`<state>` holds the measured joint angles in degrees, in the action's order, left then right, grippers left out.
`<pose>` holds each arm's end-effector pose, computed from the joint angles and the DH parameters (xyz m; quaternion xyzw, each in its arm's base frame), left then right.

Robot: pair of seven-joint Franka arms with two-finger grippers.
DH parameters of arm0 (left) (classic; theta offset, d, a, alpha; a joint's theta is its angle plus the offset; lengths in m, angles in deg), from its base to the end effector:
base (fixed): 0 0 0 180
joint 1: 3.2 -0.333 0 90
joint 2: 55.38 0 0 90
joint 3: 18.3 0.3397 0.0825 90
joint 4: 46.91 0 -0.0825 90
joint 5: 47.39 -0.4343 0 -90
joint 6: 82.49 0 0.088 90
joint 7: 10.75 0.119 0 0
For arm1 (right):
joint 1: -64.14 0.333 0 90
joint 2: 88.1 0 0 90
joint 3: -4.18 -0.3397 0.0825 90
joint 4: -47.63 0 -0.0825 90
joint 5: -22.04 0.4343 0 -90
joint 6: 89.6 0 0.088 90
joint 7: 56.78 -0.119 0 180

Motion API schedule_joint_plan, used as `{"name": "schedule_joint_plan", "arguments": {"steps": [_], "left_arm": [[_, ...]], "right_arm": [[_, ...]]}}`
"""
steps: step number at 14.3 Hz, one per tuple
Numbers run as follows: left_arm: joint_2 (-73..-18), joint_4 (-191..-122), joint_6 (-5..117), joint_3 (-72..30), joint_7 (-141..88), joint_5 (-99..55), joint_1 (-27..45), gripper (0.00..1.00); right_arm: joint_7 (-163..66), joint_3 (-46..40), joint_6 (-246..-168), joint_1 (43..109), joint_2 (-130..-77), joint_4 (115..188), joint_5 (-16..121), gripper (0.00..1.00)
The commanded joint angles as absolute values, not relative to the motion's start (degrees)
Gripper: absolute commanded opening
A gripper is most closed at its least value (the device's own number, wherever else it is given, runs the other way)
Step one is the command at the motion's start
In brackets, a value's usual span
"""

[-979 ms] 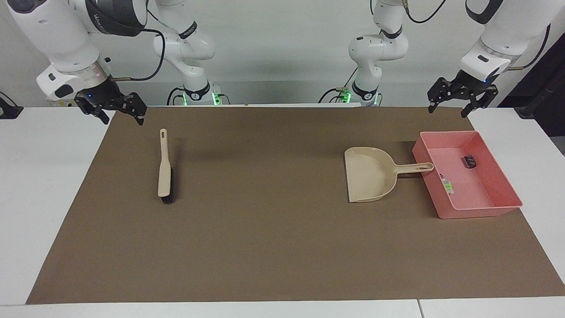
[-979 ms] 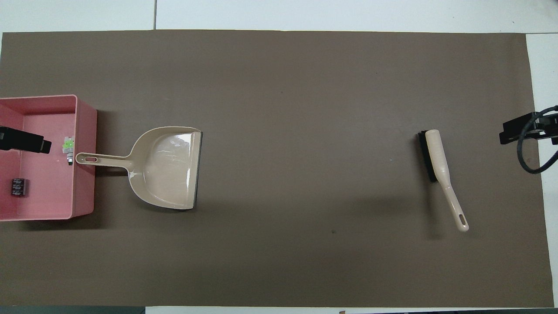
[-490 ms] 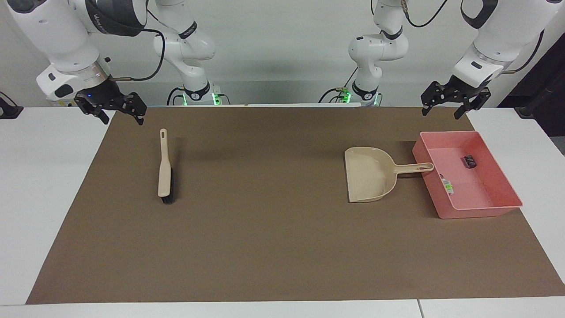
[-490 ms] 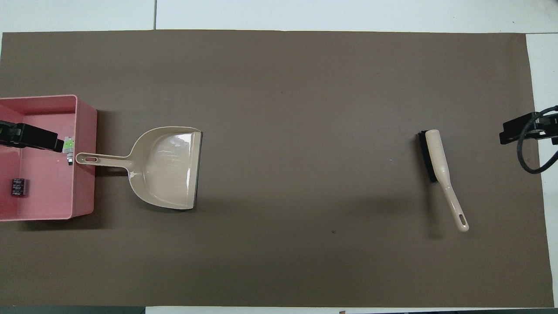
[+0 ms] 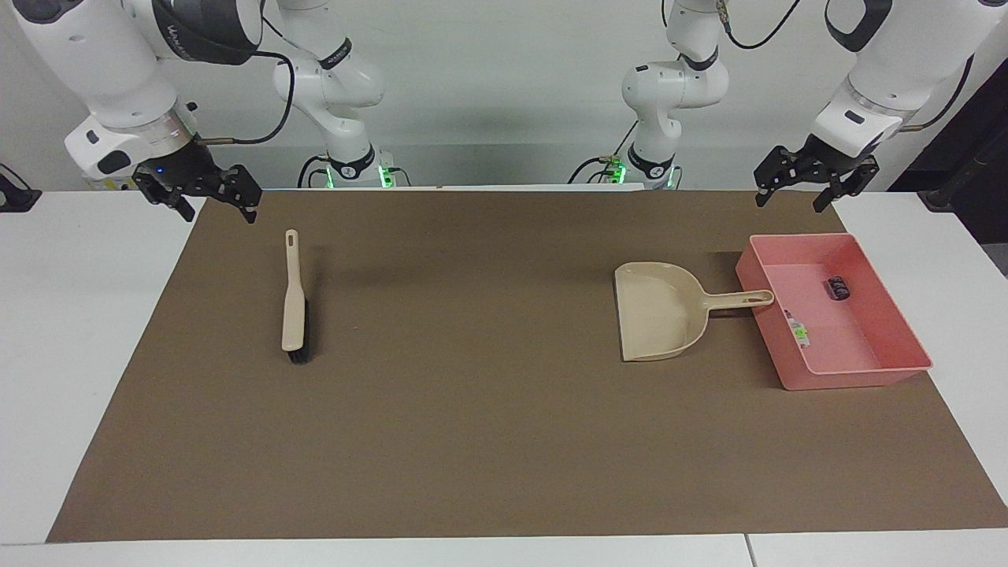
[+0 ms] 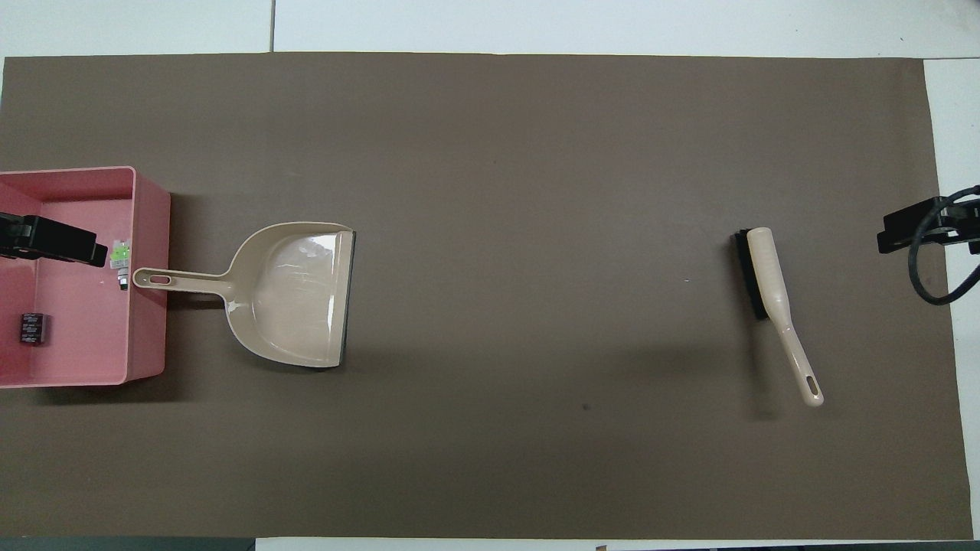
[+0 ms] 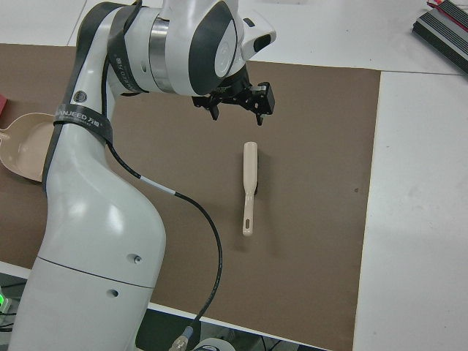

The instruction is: Clean e-waste and dump in bin

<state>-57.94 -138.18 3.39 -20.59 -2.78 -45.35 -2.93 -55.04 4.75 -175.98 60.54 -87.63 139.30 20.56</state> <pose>0.5808 -0.0310 0.6452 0.9953 -0.0925 -0.0239 0.0180 0.5915 -0.0464 0.6208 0.9988 -0.0215 -0.0427 0.0107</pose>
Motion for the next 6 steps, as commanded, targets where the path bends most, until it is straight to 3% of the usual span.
{"name": "schedule_joint_plan", "arguments": {"steps": [1, 6], "left_arm": [[-57.8, -138.0, 3.2, -20.6, -3.6, -46.1, -3.1, 0.99], [-58.5, -139.3, 3.3, -20.6, -5.6, -46.1, -3.1, 1.00]], "right_arm": [[-55.3, 4.3, -176.0, 59.9, -87.0, 139.7, 21.2, 0.99], [-55.2, 4.3, -176.0, 59.9, -87.0, 139.7, 21.2, 0.99]]}}
